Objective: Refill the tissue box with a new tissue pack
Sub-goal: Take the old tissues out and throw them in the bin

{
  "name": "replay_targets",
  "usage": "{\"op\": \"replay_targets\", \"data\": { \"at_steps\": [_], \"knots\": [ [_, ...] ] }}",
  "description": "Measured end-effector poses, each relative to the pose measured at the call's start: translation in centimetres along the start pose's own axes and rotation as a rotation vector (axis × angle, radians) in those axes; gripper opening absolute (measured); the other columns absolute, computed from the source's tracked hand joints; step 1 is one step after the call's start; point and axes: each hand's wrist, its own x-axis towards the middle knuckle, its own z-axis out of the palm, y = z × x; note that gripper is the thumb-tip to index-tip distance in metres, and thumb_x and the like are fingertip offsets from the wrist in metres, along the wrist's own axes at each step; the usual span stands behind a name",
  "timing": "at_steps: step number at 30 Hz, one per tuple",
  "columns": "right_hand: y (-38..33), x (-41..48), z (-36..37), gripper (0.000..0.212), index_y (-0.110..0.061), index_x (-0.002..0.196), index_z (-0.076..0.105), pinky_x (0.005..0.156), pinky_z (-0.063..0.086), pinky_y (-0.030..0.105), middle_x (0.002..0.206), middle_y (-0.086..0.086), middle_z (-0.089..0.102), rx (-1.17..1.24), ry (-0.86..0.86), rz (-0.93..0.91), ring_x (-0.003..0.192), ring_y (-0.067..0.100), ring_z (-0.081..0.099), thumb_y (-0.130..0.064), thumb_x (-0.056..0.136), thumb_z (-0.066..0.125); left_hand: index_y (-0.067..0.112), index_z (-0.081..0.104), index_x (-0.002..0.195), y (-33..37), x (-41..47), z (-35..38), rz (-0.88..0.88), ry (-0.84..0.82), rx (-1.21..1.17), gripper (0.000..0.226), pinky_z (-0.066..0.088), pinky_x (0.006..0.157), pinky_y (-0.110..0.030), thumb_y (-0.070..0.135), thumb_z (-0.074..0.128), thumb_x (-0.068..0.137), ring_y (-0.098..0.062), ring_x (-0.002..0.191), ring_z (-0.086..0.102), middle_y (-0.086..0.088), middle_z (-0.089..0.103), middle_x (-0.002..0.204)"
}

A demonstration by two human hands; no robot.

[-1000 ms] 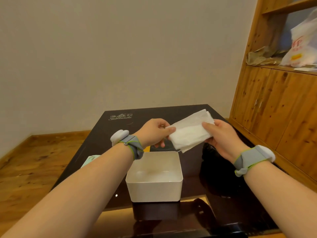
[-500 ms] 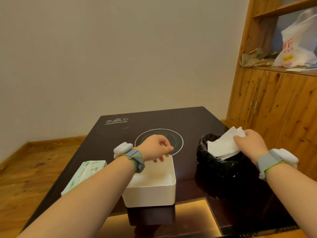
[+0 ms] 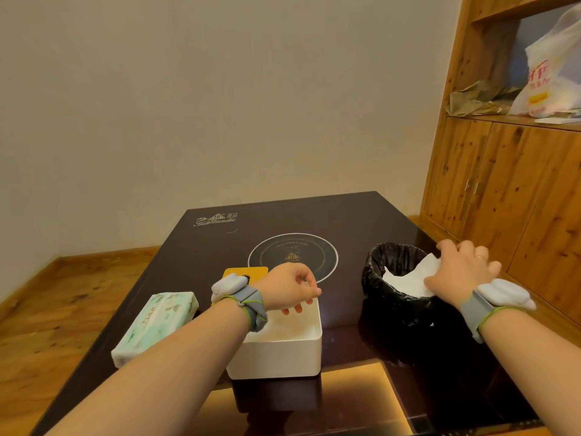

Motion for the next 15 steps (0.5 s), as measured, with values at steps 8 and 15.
{"op": "replay_targets", "data": {
  "at_steps": [8,15],
  "knots": [
    [-2.7,0.1,-0.9,0.025,-0.024,0.077,0.062,0.084,0.022,0.042,0.094,-0.002,0.057,-0.211,-0.376,-0.278,0.107,0.024,0.041,-0.020,0.084,0.039,0.020,0.061,0.089,-0.5,-0.2,-0.2,-0.018,-0.027,-0.029,0.010,0.049,0.043,-0.020,0.029,0.060,0.090,-0.009,0.057,0.064,0.006,0.068,0.073],
    [-4.9,0.2,-1.5,0.021,-0.024,0.079,0.061,0.086,0.023,0.043,0.090,0.001,0.052,-0.185,-0.295,-0.264,0.112,0.027,0.042,-0.020,0.083,0.041,0.015,0.062,0.082,-1.9,-0.4,-2.3,-0.013,0.072,-0.137,0.008,0.048,0.043,-0.020,0.019,0.063,0.088,-0.006,0.048,0.063,0.004,0.067,0.062]
  ]
}}
